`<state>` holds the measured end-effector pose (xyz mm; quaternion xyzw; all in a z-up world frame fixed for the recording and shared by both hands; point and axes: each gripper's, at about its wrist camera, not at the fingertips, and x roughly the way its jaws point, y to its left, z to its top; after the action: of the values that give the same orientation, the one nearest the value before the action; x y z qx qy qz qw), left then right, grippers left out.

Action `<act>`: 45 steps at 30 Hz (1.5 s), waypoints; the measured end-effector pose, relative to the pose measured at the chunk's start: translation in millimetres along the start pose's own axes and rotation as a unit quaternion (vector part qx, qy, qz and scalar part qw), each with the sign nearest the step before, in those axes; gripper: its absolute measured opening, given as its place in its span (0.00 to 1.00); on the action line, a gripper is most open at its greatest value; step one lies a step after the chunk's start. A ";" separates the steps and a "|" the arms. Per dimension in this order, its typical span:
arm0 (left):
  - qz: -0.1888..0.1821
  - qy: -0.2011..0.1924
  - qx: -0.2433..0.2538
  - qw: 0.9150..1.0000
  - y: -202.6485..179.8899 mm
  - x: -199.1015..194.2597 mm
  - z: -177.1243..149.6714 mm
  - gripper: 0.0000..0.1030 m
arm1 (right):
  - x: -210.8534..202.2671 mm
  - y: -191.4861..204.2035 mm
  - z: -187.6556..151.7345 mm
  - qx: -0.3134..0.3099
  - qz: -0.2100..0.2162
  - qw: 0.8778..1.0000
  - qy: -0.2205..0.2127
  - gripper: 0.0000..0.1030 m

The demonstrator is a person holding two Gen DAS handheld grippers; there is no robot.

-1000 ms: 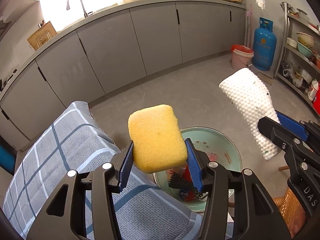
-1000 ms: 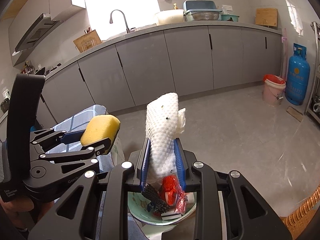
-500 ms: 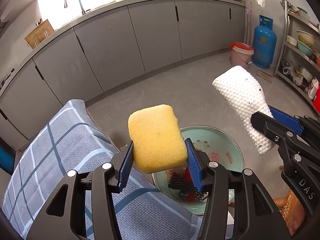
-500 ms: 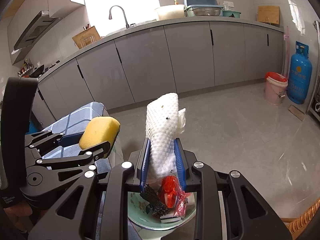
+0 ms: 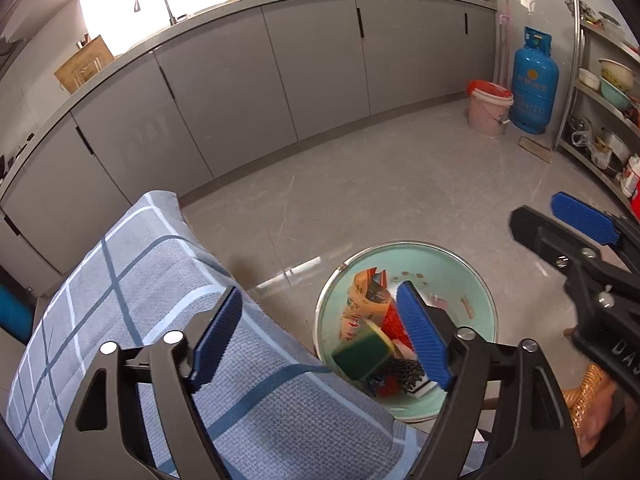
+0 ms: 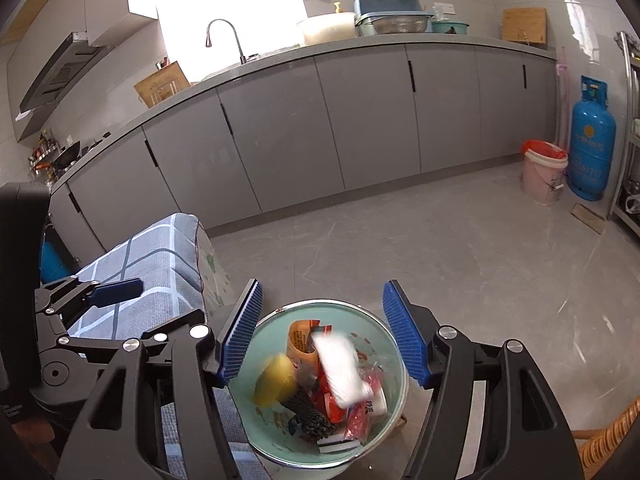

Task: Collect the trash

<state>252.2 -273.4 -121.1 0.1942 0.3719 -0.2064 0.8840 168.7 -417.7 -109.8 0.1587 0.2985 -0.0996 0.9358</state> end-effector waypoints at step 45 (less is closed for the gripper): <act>0.005 -0.082 -0.069 0.994 50.8 -132.5 -30.4 0.88 | -118.1 62.7 -2.9 -0.035 0.010 0.997 -0.065 0.79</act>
<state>176.0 -186.4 -33.3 0.1171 0.3107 -0.1906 0.9238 90.1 -347.5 -27.4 0.1219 0.2390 -0.0895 0.9592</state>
